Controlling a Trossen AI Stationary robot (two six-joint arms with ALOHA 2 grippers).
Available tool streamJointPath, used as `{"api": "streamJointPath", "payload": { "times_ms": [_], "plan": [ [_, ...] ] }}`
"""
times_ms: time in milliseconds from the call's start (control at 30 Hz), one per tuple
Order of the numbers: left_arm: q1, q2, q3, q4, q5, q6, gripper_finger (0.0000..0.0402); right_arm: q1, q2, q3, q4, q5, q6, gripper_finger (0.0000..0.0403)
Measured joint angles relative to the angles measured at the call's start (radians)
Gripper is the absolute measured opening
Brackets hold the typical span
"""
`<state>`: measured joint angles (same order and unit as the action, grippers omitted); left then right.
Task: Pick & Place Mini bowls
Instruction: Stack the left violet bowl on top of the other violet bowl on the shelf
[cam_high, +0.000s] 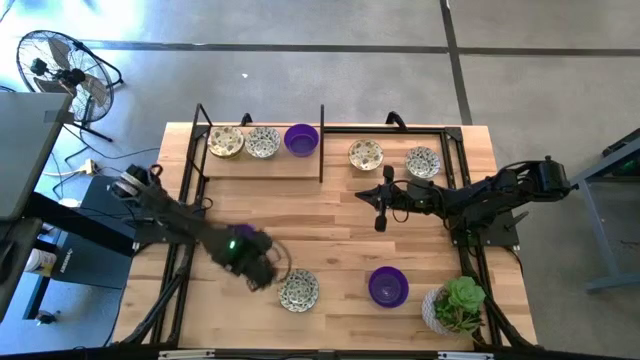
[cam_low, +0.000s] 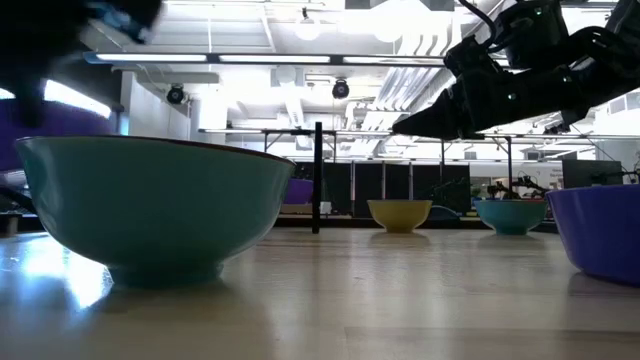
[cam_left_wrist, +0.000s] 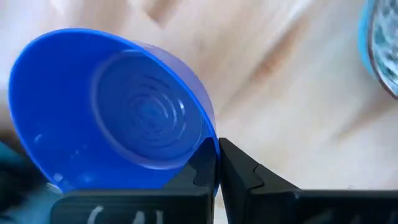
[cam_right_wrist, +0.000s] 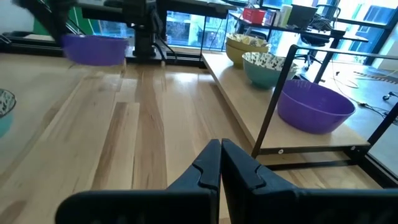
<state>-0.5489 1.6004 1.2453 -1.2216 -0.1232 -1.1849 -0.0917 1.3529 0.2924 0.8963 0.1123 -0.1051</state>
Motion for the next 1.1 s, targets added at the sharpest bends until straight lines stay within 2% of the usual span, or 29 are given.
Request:
{"api": "streamJointPath", "payload": {
  "times_ms": [200,433,700,1100],
  "plan": [
    [0.21,-0.001,-0.004,0.044,-0.118,0.426,0.0003,0.0,0.0,0.0,-0.001,0.0,0.0,0.0],
    [0.397,-0.001,-0.026,0.296,-0.13,0.807,0.0002,0.001,0.0,0.0,-0.002,-0.008,0.0,0.0],
    [0.505,-0.001,-0.122,0.368,-0.091,0.965,0.0001,0.001,0.0,0.0,-0.011,-0.008,-0.004,0.0],
    [0.524,0.026,-0.171,0.474,-0.021,1.077,0.0001,0.001,0.0,0.0,-0.018,-0.007,-0.011,0.0]
  ]
}}
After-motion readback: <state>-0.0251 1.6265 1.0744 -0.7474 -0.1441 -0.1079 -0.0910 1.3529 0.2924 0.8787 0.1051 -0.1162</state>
